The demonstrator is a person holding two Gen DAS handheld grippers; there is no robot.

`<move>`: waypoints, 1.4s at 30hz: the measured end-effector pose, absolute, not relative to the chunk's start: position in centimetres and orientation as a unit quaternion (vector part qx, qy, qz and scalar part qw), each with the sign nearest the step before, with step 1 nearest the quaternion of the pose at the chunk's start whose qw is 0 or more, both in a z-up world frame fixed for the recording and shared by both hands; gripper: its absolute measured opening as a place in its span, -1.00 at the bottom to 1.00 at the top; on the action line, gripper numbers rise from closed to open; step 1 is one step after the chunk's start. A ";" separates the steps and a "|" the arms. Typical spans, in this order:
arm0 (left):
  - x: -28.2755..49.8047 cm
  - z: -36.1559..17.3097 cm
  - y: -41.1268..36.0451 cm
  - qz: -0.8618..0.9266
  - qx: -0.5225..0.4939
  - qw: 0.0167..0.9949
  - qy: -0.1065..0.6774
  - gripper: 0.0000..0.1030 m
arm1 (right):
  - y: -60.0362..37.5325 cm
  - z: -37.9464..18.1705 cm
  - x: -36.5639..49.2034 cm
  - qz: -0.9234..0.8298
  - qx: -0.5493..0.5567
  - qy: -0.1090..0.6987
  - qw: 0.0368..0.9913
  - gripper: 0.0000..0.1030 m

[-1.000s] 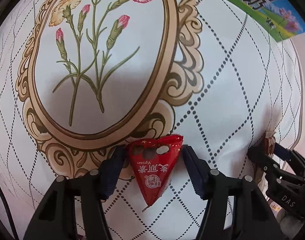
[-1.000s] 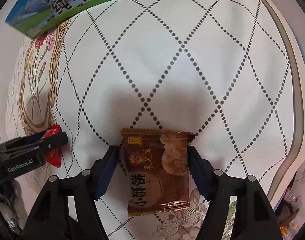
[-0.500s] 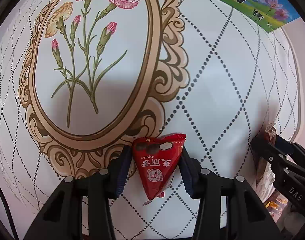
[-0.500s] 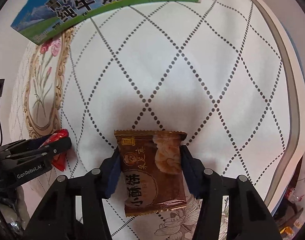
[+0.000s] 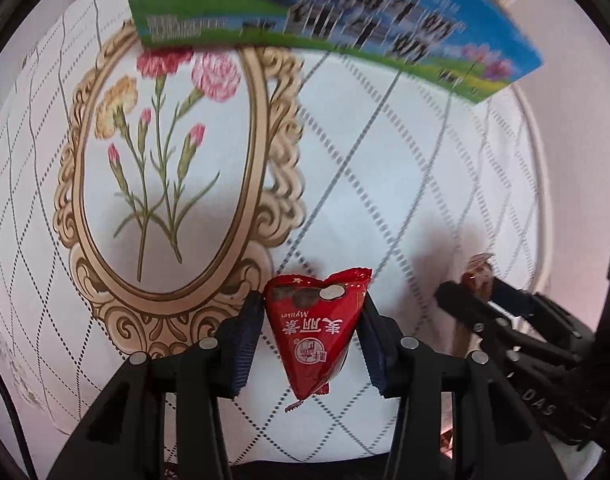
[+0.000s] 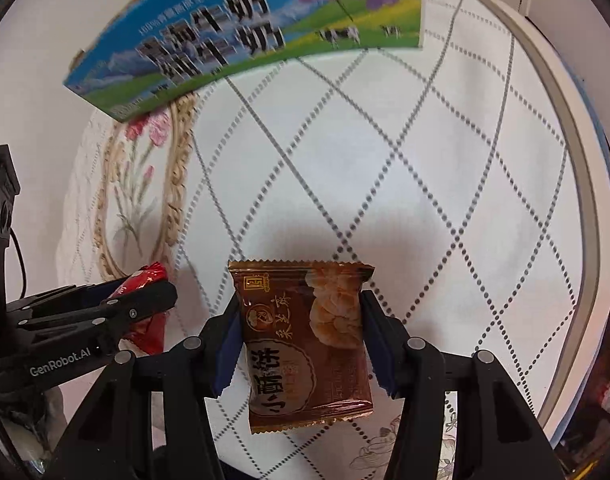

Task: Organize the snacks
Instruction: 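Carry both packs into the box and open both tools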

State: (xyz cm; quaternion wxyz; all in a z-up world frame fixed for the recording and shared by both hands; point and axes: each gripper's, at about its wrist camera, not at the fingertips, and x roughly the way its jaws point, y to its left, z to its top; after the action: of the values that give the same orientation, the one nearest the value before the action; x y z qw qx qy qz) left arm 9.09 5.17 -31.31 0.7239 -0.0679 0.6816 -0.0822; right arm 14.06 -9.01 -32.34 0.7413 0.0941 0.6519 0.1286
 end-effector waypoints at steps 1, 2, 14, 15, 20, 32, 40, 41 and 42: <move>9.4 -30.4 4.8 -0.088 -0.070 0.728 0.676 -0.16 | -9.1 -31.9 14.1 0.131 0.097 0.648 0.744 0.11; 9.7 -29.6 4.6 -0.092 -0.076 0.731 0.672 -0.16 | -9.3 -31.2 14.3 0.133 0.100 0.643 0.748 0.11; 18.4 -19.5 4.6 -0.145 -0.077 0.787 0.594 -0.16 | -11.1 -20.5 21.5 0.159 0.116 0.557 0.807 0.11; 19.2 -18.9 4.6 -0.146 -0.077 0.791 0.589 -0.16 | -11.0 -19.7 22.4 0.161 0.116 0.550 0.811 0.11; 24.4 -16.8 5.0 -0.147 -0.064 0.807 0.568 -0.16 | -11.1 -15.8 27.7 0.165 0.101 0.520 0.832 0.11; 39.5 -21.4 6.6 -0.099 -0.021 0.783 0.613 -0.16 | -9.8 -18.1 43.7 0.133 0.086 0.554 0.817 0.11; 45.2 -27.5 7.9 -0.066 -0.011 0.748 0.660 -0.13 | -6.9 -24.7 49.7 0.128 0.087 0.611 0.776 0.12; 45.5 -27.9 8.1 -0.063 -0.009 0.747 0.662 -0.13 | -6.6 -25.4 50.1 0.128 0.091 0.616 0.772 0.12; 45.7 -28.3 8.1 -0.061 -0.007 0.746 0.663 -0.13 | -6.4 -26.0 50.3 0.128 0.096 0.621 0.767 0.12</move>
State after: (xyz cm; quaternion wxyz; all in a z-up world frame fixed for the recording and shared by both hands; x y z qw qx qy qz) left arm 45.71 8.09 -28.26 0.7460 -0.0073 0.6631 -0.0610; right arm 50.31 -6.36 -25.96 0.7672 0.0964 0.6209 0.1285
